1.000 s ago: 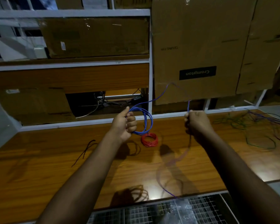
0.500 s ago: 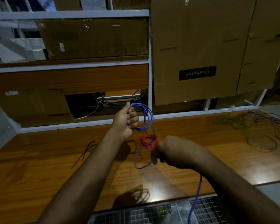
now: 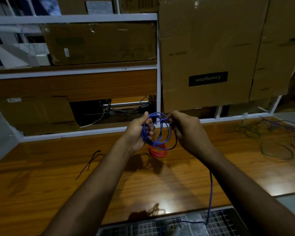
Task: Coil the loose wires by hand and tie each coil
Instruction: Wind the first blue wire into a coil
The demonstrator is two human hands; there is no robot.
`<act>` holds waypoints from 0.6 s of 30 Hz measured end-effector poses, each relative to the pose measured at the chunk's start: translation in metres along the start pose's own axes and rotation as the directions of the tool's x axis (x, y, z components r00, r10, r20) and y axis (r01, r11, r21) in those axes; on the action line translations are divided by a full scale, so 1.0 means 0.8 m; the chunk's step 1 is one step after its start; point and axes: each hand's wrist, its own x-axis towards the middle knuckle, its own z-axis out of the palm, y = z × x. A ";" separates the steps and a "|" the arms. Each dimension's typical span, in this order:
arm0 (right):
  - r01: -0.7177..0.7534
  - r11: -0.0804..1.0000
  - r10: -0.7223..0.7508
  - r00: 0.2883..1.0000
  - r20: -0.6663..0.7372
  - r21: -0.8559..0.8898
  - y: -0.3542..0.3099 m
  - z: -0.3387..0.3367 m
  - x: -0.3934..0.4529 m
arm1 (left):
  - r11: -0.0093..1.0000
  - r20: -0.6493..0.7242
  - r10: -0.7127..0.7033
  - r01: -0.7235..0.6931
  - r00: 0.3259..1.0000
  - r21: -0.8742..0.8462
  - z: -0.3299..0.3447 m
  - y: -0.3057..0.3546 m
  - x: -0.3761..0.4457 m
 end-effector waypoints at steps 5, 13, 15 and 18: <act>-0.154 0.974 0.173 0.979 -0.105 0.169 0.004 0.007 0.011 | 0.990 0.159 -0.090 0.106 0.983 -0.096 0.004 -0.005 -0.001; -0.337 0.941 0.337 0.940 -0.043 0.008 0.008 0.014 0.011 | 0.958 0.255 -0.113 0.174 0.960 -0.228 0.008 0.005 -0.007; -0.369 0.929 0.367 0.929 -0.057 -0.027 0.011 0.015 0.010 | 0.952 0.247 -0.100 0.165 0.964 -0.259 0.005 0.008 -0.008; -0.442 0.897 0.437 0.889 -0.133 -0.006 0.016 0.014 0.011 | 0.952 0.245 -0.092 0.157 0.965 -0.262 0.001 0.010 -0.009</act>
